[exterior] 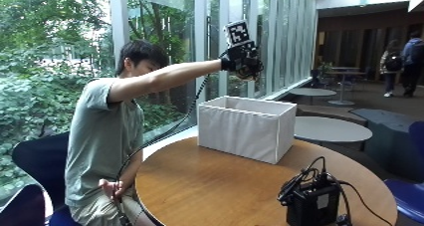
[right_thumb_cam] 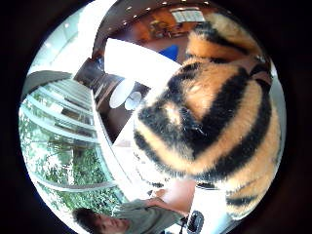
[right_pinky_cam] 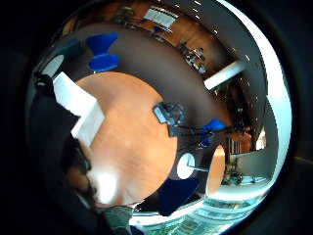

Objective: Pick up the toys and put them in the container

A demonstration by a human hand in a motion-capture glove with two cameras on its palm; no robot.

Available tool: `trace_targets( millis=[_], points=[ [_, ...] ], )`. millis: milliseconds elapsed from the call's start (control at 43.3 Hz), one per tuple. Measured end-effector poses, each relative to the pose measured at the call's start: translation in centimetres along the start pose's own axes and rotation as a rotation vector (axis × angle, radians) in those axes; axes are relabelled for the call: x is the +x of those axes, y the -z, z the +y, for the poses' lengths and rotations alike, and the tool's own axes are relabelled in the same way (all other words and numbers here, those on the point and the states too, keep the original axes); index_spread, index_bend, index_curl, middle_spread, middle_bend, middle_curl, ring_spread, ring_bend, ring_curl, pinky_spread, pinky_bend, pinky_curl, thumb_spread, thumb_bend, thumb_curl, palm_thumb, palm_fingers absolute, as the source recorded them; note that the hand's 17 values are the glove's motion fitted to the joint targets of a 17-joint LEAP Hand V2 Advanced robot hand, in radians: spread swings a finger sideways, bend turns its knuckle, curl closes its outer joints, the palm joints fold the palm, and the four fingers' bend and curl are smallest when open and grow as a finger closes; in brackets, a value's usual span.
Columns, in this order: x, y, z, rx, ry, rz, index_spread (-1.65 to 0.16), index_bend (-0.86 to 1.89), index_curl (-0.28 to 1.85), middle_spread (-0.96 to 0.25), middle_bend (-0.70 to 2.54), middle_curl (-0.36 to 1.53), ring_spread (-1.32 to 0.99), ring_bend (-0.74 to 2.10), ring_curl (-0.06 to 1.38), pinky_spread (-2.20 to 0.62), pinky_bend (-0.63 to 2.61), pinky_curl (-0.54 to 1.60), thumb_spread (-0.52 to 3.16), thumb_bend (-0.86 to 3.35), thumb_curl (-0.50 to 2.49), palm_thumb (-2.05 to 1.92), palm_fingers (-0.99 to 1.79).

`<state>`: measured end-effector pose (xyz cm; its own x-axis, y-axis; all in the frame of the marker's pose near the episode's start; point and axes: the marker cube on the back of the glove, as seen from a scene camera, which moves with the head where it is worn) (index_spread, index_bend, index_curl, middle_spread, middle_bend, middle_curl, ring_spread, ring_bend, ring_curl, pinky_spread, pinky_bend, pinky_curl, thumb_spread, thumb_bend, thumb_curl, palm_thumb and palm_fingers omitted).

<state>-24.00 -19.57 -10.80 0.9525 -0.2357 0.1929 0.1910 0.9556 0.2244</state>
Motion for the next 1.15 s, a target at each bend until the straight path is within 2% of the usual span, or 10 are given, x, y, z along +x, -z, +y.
trace_targets(
  millis=[231, 323, 462, 577, 601, 624, 647, 739, 855, 1155],
  points=[
    [-13.6, -4.0, -4.0, -0.004, -0.013, 0.073, -0.22, 1.02, 0.78, -0.12, 1.06, 0.75, -0.31, 1.14, 0.68, -0.28, 1.02, 0.49, 0.38, 0.18, 0.97, 0.56, 1.03],
    [-16.8, -5.2, -4.5, 0.003, 0.091, 0.106, -0.22, 1.02, 0.80, -0.12, 1.07, 0.76, -0.31, 1.15, 0.68, -0.29, 1.02, 0.49, 0.36, 0.17, 0.99, 0.55, 1.03],
    [-18.9, -6.3, -5.4, -0.065, -0.106, 0.103, -0.23, 0.96, 0.82, -0.13, 1.03, 0.76, -0.31, 1.16, 0.69, -0.30, 1.05, 0.51, 0.36, 0.15, 1.02, 0.52, 0.94],
    [-18.9, -7.6, -3.9, -0.362, -0.044, 0.150, -0.23, 0.56, 0.80, -0.17, 0.80, 0.71, -0.30, 1.20, 0.71, -0.32, 1.21, 0.56, 0.64, 0.05, 0.96, 0.34, 0.34],
    [-18.8, -7.8, -3.5, -0.406, -0.018, 0.179, -0.22, 0.44, 0.77, -0.16, 0.73, 0.69, -0.30, 1.16, 0.70, -0.29, 1.23, 0.56, 0.71, 0.00, 0.93, 0.28, 0.09],
    [-18.7, -7.9, -3.1, -0.426, 0.004, 0.206, -0.20, 0.28, 0.72, -0.11, 0.55, 0.64, -0.24, 1.04, 0.69, -0.22, 1.30, 0.60, 0.76, -0.07, 0.88, 0.19, -0.43],
    [-18.7, -7.8, -2.9, -0.424, 0.022, 0.223, -0.18, 0.22, 0.70, -0.07, 0.48, 0.61, -0.21, 0.93, 0.67, -0.19, 1.32, 0.59, 0.80, -0.09, 0.84, 0.13, -0.56],
    [-18.9, -6.8, -2.1, -0.334, 0.074, 0.191, -0.17, 0.05, 0.51, -0.01, 0.28, 0.51, -0.14, 0.69, 0.55, -0.10, 1.28, 0.52, 0.94, -0.07, 0.75, 0.04, -0.46],
    [-19.1, -5.1, -1.3, -0.270, 0.063, 0.149, -0.16, 0.05, 0.40, 0.02, 0.18, 0.46, -0.09, 0.55, 0.46, -0.04, 1.17, 0.46, 1.05, -0.05, 0.65, -0.04, -0.35],
    [-15.0, -1.9, 1.2, -0.232, 0.079, 0.201, -0.17, 0.07, 0.29, 0.01, 0.13, 0.39, -0.04, 0.43, 0.40, 0.01, 0.96, 0.38, 1.19, -0.05, 0.48, -0.06, -0.27]
  ],
)
